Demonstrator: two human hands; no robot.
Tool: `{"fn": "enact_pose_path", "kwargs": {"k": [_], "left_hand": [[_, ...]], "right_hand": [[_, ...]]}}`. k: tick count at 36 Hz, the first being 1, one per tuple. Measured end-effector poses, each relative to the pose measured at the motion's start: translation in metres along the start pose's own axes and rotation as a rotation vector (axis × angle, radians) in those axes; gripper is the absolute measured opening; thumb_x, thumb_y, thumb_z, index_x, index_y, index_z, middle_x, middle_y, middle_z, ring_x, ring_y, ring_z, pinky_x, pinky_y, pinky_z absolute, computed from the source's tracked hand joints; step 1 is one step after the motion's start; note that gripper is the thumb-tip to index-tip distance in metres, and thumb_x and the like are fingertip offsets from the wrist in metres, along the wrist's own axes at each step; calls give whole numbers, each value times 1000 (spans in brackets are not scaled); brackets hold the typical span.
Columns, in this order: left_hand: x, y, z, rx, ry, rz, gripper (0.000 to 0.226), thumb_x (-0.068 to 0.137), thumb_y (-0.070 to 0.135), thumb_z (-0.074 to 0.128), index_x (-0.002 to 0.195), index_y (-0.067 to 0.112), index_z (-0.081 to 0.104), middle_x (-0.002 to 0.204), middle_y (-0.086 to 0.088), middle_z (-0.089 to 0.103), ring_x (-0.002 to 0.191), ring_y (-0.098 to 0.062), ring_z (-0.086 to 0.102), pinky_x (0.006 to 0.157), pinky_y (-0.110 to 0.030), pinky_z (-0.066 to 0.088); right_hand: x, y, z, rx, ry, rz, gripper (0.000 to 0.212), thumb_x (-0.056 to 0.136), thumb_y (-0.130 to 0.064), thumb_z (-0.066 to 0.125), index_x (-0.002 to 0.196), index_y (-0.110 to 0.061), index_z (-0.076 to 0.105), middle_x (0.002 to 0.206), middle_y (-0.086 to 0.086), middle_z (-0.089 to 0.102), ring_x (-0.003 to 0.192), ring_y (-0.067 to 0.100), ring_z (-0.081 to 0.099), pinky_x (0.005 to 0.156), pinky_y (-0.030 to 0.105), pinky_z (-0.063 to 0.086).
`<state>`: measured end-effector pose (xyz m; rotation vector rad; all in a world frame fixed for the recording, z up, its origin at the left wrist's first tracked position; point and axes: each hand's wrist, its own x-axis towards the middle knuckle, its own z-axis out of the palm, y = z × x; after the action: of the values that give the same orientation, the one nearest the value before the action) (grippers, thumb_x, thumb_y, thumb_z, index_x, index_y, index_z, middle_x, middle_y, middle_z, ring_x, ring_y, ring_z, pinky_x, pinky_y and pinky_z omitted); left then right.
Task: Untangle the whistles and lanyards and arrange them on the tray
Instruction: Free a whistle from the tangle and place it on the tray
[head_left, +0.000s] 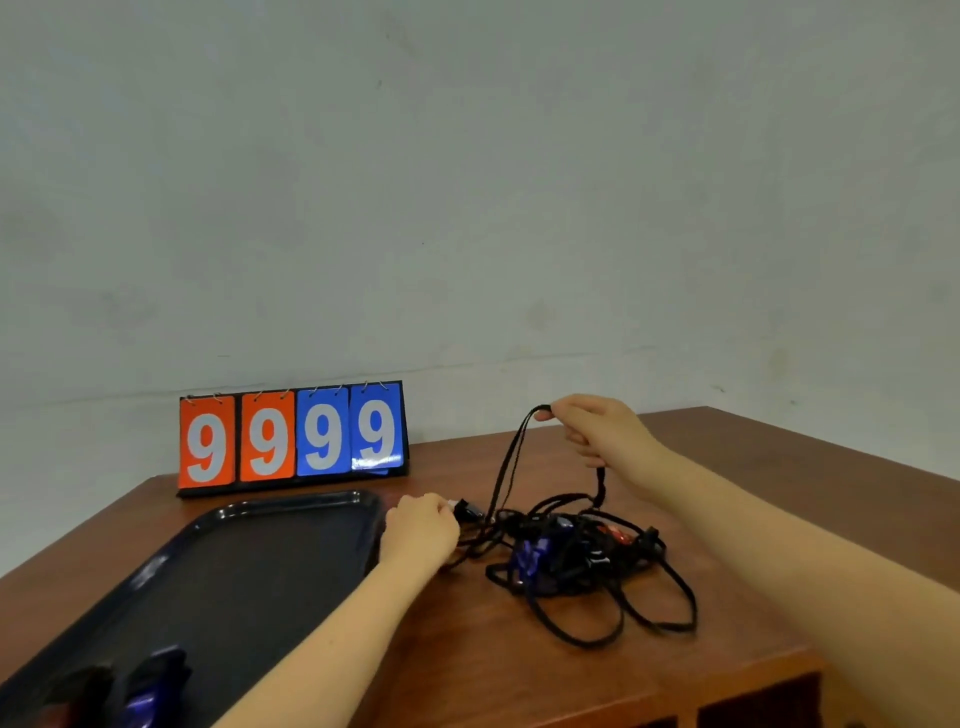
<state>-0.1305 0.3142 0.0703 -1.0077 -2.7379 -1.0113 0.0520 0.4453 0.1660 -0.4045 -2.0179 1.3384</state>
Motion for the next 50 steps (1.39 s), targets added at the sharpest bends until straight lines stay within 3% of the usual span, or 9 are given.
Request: {"fn": "enact_pose_path", "kwargs": {"k": [3,12,17,22,27,33,37,43,50], "left_hand": [[-2,20,5,-193,72,113,31,102,20,35,112,24,64,122,2,57,108,-11,53,88,-21,39],[-9,58,30,-348,-100,240,29,102,24,37,115,26,63,122,8,61,115,-7,52,100,-24,38],[-6,73,44,-254,-151,287,29,101,30,42,121,24,62,127,7,58,113,-9,53,90,-21,38],[-3,91,51,-151,-165,340,32,100,34,45,126,23,60,131,5,58,116,-11,54,93,-23,40],[-7,97,58,-74,-211,376,32,99,38,48,121,23,66,125,9,64,112,-10,57,91,-23,43],[-5,94,59,1,-187,417,27,97,39,52,93,25,75,94,7,72,87,-13,64,77,-28,50],[-1,91,57,-88,-217,444,27,99,34,49,88,23,71,87,13,64,81,-4,57,67,-16,38],[8,86,31,-799,-64,150,24,99,22,49,84,16,68,84,5,67,82,-10,61,70,-18,46],[15,78,6,-1273,-9,-125,25,98,12,44,79,10,60,63,0,58,52,-13,51,66,-31,48]], "right_hand": [[0,13,1,28,-15,9,27,99,-23,49,86,-11,70,51,-7,34,44,9,27,46,23,21],[-16,64,-20,33,124,23,50,96,-27,54,51,-12,38,48,2,37,47,17,34,58,28,33],[-35,94,-38,-213,108,12,43,94,-28,58,60,-13,38,65,10,40,63,23,47,66,28,36],[-40,111,-43,-586,151,1,11,87,-31,66,82,-23,61,90,-10,54,83,7,54,71,19,42],[-35,117,-42,-740,98,8,29,90,-41,61,116,-27,62,107,-9,54,101,9,53,86,23,44],[-35,113,-38,-779,55,-7,21,95,-36,55,94,-25,73,93,-7,65,89,9,57,81,27,47],[-36,110,-41,-648,83,-43,23,95,-34,56,87,-22,75,84,-7,68,81,5,60,76,24,48],[-25,95,-40,-208,106,-40,27,97,-24,53,86,-18,77,79,-10,73,80,-7,64,71,3,44],[17,72,-11,315,157,32,22,97,-14,52,94,-9,72,60,0,57,63,16,54,62,29,47]]}}
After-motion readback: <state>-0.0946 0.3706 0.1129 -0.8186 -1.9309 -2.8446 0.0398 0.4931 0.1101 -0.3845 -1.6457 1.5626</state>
